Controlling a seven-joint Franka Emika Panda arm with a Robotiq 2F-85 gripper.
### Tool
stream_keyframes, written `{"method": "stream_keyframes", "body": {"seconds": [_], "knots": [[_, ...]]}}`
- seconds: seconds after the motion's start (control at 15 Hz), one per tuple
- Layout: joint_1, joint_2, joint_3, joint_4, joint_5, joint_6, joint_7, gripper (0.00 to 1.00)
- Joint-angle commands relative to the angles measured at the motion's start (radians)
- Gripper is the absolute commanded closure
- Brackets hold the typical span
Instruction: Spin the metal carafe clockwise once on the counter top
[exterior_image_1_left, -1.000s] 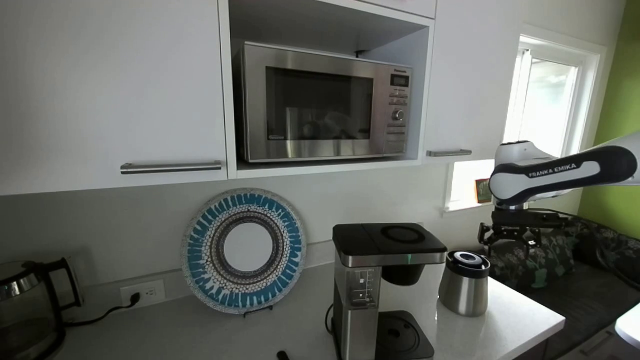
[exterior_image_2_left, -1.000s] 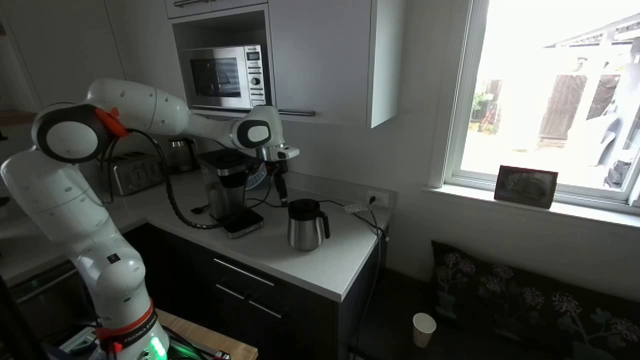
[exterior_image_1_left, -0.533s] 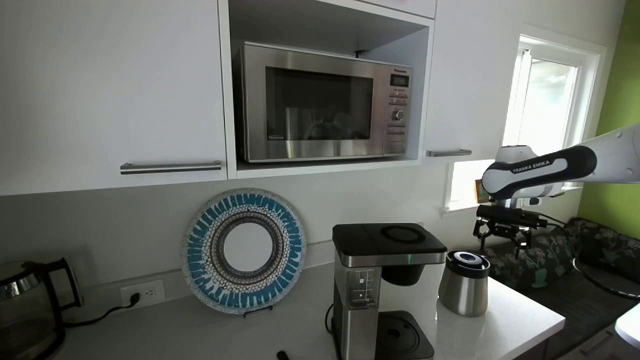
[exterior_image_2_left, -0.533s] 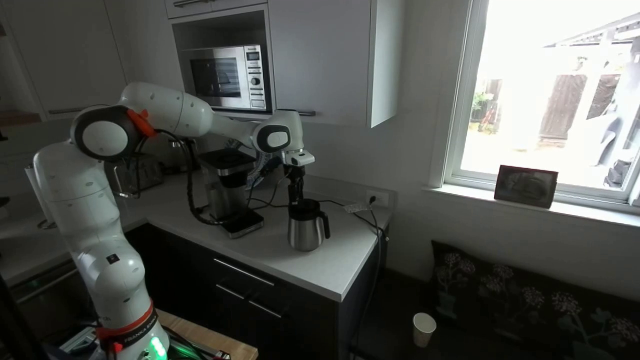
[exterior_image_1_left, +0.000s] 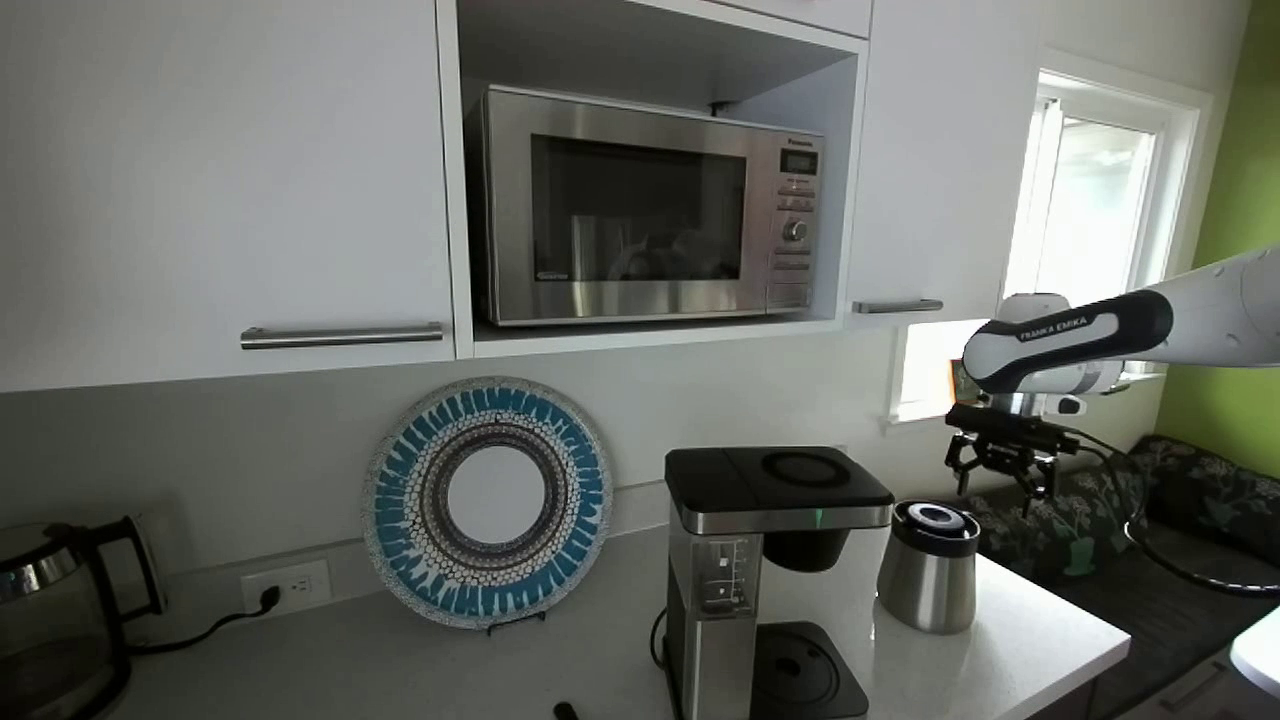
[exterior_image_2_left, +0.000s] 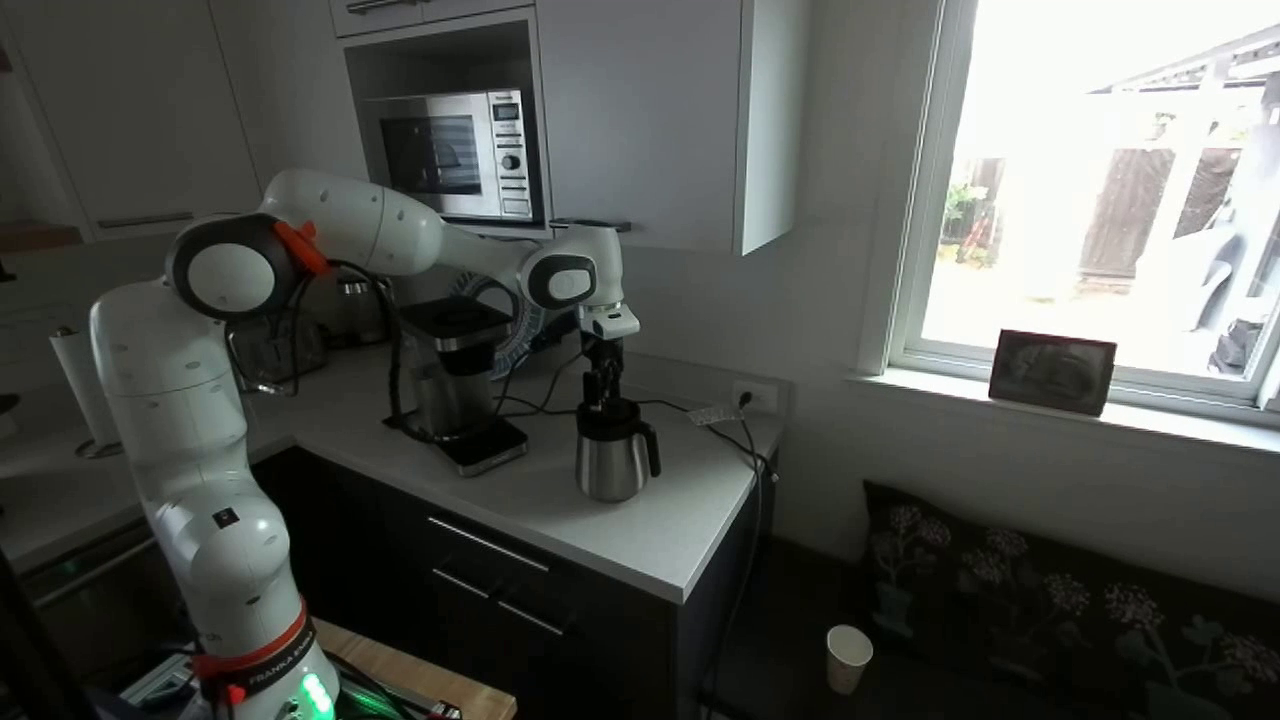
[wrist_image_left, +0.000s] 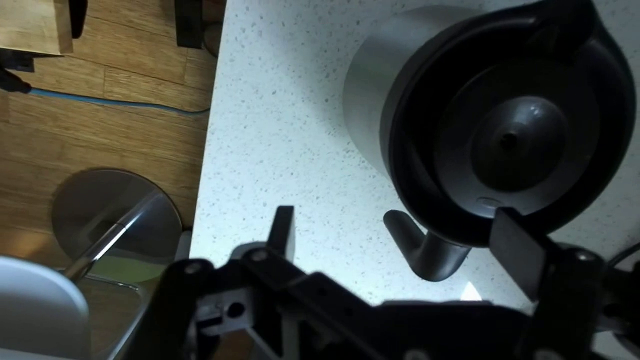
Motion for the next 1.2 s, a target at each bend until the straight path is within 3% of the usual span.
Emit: {"method": "stream_keyframes", "body": {"seconds": [0.0,0.47,1.13], "knots": [[0.005,0.024,-0.014,0.016,-0.013,0.003,0.014,0.0],[-0.01,0.096,-0.048,0.025,0.031,0.165,-0.01,0.0],[-0.007,0.197,-0.056,0.088,0.081,0.171,0.005,0.0]]}}
